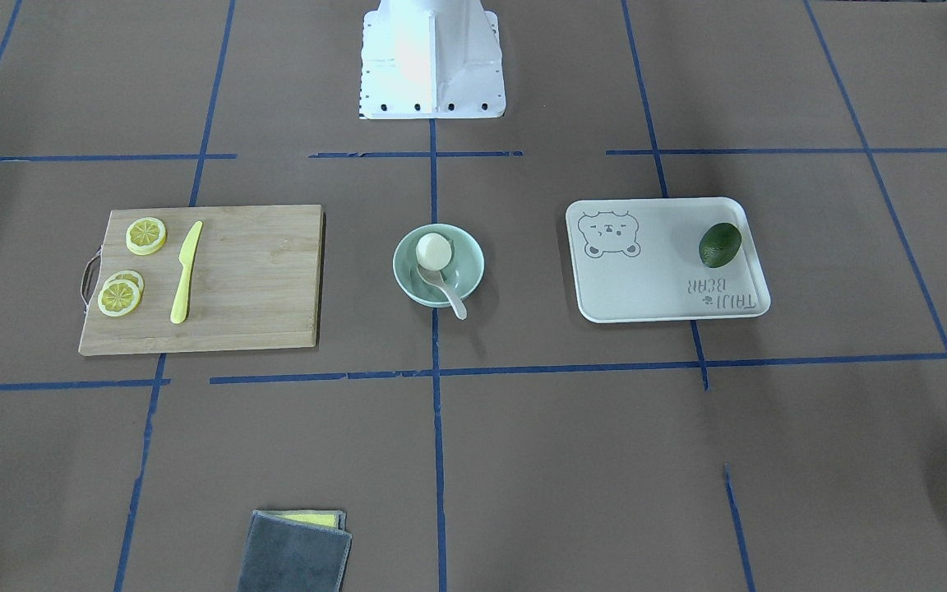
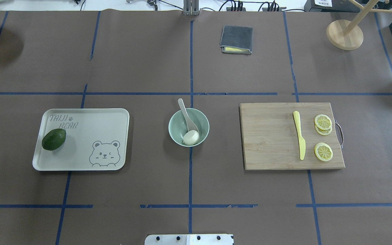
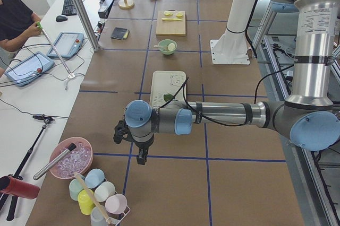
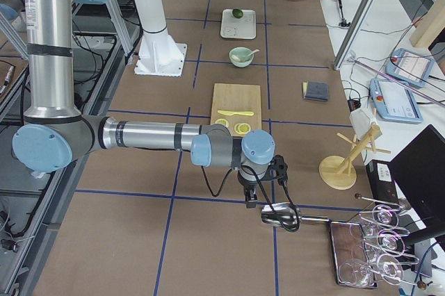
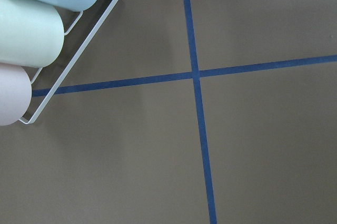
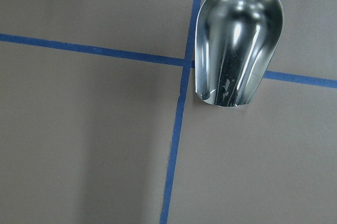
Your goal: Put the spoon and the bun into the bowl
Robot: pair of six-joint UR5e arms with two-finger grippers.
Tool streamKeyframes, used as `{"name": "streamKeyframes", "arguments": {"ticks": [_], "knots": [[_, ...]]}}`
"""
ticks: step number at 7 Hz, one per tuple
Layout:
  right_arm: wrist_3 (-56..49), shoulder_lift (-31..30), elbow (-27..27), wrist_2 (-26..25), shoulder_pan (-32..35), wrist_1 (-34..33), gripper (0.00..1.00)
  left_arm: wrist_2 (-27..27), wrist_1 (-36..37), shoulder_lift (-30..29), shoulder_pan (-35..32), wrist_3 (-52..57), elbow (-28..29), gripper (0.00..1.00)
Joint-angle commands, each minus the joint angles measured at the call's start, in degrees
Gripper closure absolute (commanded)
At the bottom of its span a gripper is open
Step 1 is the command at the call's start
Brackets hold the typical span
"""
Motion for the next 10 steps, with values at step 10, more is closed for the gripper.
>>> {"name": "streamKeyframes", "arguments": {"ticks": [10], "knots": [[0.74, 0.23, 0.57, 0.36, 1.12, 0.02, 0.0, 0.64, 0.09, -0.18, 0.09, -1.96, 1.04, 0.0]]}}
